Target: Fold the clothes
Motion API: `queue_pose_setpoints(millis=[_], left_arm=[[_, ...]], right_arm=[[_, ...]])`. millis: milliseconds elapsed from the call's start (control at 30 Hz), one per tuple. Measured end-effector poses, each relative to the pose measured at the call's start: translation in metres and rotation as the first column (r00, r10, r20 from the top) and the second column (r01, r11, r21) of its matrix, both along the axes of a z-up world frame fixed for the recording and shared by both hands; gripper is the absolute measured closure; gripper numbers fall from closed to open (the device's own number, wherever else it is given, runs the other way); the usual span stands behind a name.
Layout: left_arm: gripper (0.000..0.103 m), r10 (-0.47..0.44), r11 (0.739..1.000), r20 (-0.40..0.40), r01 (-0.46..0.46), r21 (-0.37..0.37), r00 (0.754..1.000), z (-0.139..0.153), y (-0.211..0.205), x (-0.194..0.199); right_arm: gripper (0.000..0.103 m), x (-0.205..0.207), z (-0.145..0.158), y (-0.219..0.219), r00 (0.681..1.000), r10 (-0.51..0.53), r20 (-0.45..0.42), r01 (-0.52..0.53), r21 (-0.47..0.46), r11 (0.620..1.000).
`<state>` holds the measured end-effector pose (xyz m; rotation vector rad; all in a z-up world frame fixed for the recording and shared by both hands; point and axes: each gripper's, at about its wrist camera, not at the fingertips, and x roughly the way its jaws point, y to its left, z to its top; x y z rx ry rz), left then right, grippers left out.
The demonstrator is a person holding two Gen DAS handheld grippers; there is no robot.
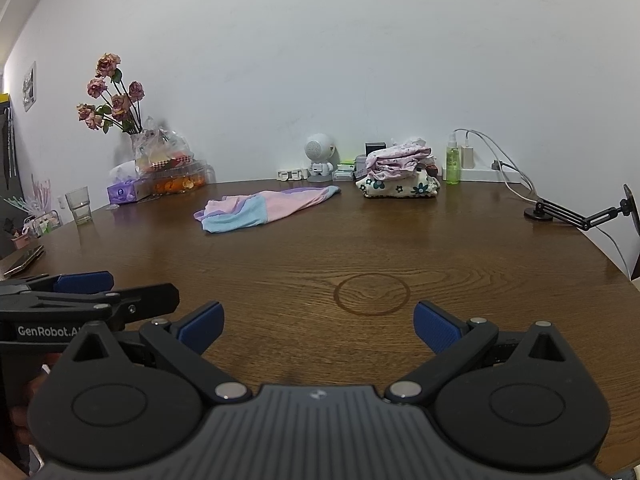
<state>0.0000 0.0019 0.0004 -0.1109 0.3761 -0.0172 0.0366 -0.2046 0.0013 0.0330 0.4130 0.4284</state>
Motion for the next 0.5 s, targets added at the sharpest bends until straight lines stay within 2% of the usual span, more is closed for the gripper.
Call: queue_pose_setpoints(millis=[500], left_arm=[[0.0, 0.001, 1.0, -0.001, -0.001, 0.001, 1.0, 0.0003, -0.0006, -0.0003]], right_arm=[[0.0, -0.0003, -0.0002, -0.0004, 1.0, 0.0, -0.003, 0.0, 0.001, 1.0]])
